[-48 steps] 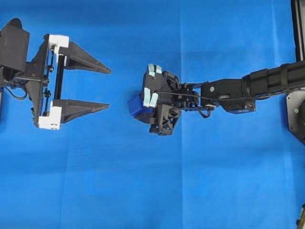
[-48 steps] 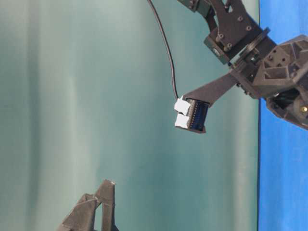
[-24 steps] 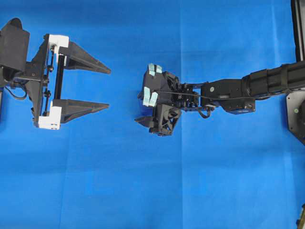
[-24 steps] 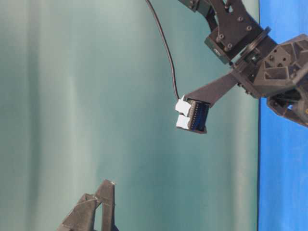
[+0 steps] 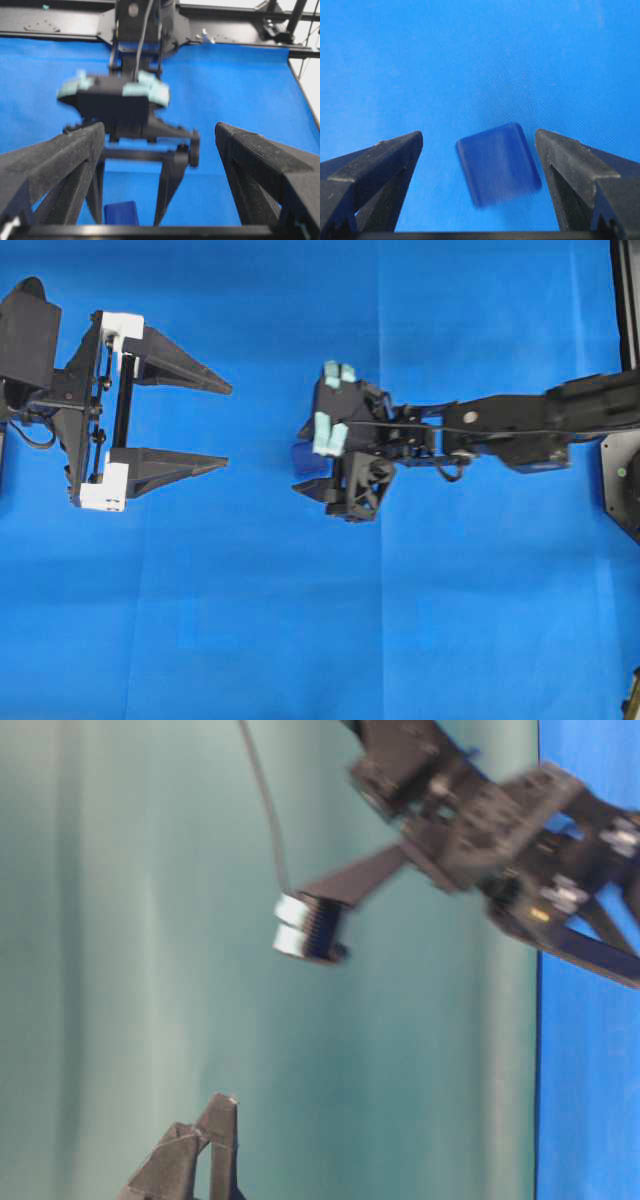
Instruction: Handover the blue block to the right arm after grasping it with the left arm, then place it in the designated position.
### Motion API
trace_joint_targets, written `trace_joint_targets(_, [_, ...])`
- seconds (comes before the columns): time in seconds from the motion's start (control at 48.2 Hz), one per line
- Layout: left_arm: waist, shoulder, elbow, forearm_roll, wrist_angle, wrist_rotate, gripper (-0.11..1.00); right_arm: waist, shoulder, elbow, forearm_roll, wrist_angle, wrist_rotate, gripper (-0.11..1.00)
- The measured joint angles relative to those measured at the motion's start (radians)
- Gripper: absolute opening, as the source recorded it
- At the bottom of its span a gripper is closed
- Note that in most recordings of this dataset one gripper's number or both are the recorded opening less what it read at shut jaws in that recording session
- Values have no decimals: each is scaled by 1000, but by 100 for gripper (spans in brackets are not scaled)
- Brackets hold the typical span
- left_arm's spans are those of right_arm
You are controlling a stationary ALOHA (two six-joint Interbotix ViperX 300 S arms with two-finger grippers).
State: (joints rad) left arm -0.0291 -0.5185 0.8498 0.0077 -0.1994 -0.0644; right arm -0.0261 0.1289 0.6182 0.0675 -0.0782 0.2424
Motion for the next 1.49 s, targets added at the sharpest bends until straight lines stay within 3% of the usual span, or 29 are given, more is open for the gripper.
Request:
trace_joint_targets(0.166, [0, -2, -2, 0, 0, 0, 93, 2, -132, 32, -3, 60, -6, 86])
trace_joint_targets(0.561, [0, 0, -2, 0, 0, 0, 93, 3, -506, 97, -67, 236, -6, 86])
trace_joint_targets(0.893, [0, -2, -2, 0, 0, 0, 93, 2, -699, 135, -91, 295, -6, 86])
trace_joint_targets(1.225, [0, -2, -2, 0, 0, 0, 93, -12, -724, 144, -103, 275, -6, 85])
trace_joint_targets(1.495, [0, 0, -2, 0, 0, 0, 93, -20, -736, 190, -140, 58, -6, 85])
